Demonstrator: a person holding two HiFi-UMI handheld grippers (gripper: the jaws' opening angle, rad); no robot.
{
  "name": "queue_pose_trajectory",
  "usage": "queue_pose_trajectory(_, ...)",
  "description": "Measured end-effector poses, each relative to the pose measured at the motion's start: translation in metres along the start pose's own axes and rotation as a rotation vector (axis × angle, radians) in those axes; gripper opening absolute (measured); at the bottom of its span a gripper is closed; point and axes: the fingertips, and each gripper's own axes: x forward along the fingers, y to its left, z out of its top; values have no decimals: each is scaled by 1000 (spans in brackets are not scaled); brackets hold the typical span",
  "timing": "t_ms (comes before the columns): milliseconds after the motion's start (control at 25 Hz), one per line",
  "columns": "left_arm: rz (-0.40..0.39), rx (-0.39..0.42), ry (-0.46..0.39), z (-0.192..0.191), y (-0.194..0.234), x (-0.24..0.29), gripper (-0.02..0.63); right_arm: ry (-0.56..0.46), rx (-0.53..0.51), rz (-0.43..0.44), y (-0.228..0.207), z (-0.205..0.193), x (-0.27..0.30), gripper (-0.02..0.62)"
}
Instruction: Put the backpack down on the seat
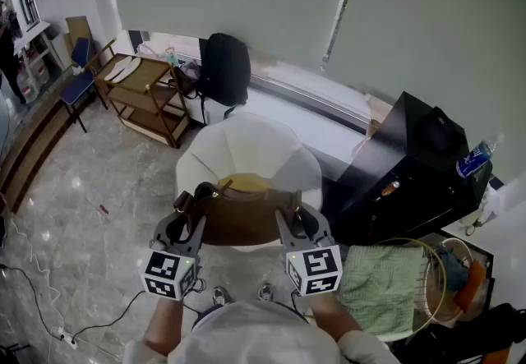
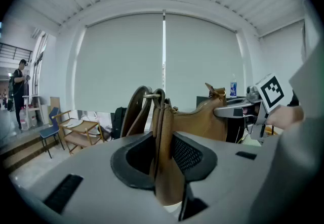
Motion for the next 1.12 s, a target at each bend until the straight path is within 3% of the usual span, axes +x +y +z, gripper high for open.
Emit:
queue_pose_trajectory(720, -6, -23, 0, -6, 11, -9, 114, 7, 26, 10, 17, -3, 2, 167)
queue_pose_trajectory(1120, -62, 0, -5, -18, 50, -20, 114, -6, 63, -61, 53, -7, 18, 167)
